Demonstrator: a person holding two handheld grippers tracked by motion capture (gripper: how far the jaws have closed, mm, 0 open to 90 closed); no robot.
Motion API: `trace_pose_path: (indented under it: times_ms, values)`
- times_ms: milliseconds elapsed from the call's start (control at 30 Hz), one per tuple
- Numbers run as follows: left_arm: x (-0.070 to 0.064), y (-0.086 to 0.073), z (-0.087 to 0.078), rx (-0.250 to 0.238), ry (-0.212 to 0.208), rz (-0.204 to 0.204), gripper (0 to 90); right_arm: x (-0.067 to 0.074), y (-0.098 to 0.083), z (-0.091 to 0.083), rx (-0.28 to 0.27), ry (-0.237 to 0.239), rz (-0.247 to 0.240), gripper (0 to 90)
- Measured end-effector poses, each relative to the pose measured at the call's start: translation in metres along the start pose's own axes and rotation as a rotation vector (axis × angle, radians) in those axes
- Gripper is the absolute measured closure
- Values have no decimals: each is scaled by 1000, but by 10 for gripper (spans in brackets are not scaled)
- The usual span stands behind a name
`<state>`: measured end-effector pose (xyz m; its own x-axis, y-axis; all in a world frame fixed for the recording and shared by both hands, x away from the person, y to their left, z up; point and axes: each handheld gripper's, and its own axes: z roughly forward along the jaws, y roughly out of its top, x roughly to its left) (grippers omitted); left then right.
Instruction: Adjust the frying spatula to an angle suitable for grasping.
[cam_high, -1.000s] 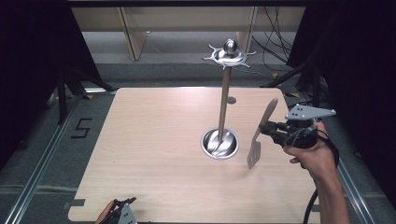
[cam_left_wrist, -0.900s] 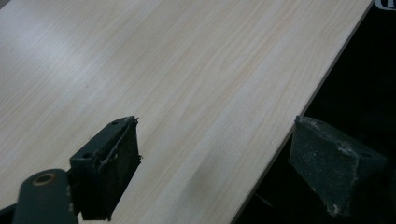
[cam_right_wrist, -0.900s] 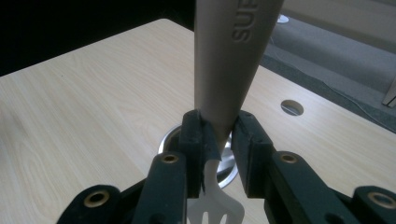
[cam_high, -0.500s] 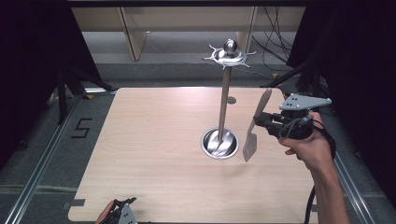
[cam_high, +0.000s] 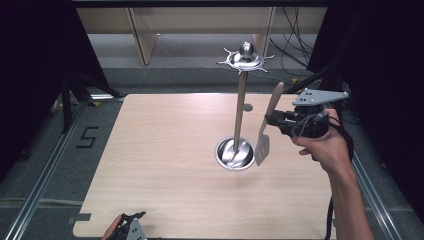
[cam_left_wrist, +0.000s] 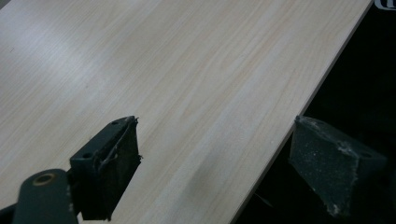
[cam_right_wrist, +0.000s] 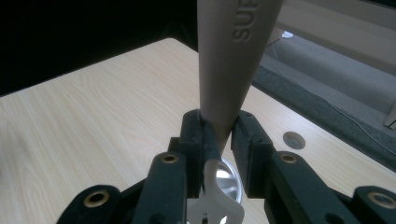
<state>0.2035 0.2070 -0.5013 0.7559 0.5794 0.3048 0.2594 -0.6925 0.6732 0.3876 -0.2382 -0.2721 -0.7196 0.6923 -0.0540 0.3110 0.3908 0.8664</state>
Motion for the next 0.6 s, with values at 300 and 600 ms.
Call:
trace_pose_path:
  times_ms: [300,600]
  values:
    - [-2,0,2,-22,11,-23,151,-2,10,3,-2,3,-2,752]
    - [0,0,0,-2,3,0,150,-4,21,10,-3,-2,3,751]
